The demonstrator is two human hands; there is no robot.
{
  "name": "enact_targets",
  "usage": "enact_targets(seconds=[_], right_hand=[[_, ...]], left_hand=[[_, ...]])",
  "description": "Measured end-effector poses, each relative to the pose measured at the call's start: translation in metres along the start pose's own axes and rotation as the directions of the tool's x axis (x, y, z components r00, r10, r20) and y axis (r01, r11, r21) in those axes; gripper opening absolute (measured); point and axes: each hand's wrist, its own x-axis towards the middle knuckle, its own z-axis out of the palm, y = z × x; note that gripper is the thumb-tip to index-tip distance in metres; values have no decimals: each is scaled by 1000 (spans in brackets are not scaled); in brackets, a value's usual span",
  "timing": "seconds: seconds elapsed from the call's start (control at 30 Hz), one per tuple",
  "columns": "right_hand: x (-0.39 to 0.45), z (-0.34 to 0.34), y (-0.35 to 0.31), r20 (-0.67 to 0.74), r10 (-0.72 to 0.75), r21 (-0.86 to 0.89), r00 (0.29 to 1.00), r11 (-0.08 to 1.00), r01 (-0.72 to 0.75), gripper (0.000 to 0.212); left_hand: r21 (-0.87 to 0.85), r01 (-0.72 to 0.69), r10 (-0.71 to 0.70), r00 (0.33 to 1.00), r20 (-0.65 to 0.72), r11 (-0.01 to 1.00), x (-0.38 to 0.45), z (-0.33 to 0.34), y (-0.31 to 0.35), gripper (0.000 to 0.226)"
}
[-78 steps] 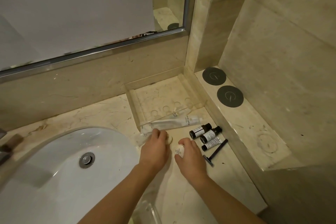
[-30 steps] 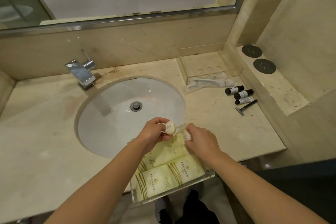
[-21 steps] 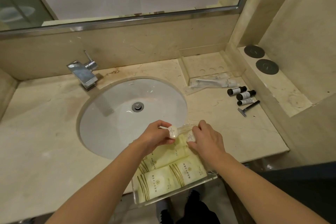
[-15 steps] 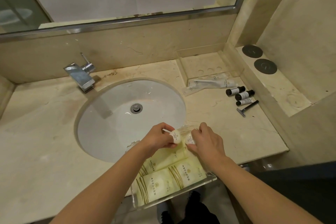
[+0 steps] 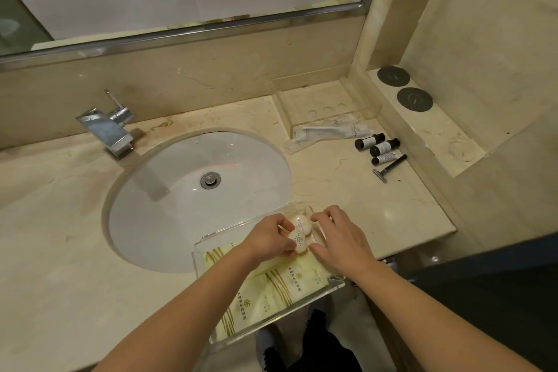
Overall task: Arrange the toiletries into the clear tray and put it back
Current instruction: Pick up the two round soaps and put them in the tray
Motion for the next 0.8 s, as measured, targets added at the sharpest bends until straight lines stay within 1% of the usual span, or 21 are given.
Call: enact_targets(seconds=[0.13, 0.23, 0.33, 0.43, 0.53, 0.63, 0.8], right_hand=[[-8, 1, 3, 24, -11, 17, 1000, 1000, 11, 57], [-13, 2, 5, 40, -32, 28, 999, 999, 31, 52], [-16, 4, 7, 55, -48, 41, 997, 998, 45, 49], [-15, 5, 6, 59, -58, 51, 997, 997, 55, 48], [-13, 6, 6, 55, -66, 43, 996, 997, 63, 47], [-10, 9, 5, 43, -66, 36, 997, 997, 65, 48], [-6, 11, 7, 53, -68, 68, 996, 996, 65, 46]], left_hand=[[113, -26, 28, 999, -17, 993, -1, 12, 2, 25], [275, -66, 78, 996, -35, 959, 0, 20, 2, 24], [478, -118, 166, 984, -58, 870, 3, 25, 2, 21], [609, -160, 252, 965, -69, 777, 3, 26, 2, 17], [654, -168, 286, 955, -76, 738, 4, 24, 0, 15], [677, -174, 300, 951, -72, 716, 6, 23, -4, 20], [661, -186, 291, 955, -52, 727, 10, 18, -8, 26]])
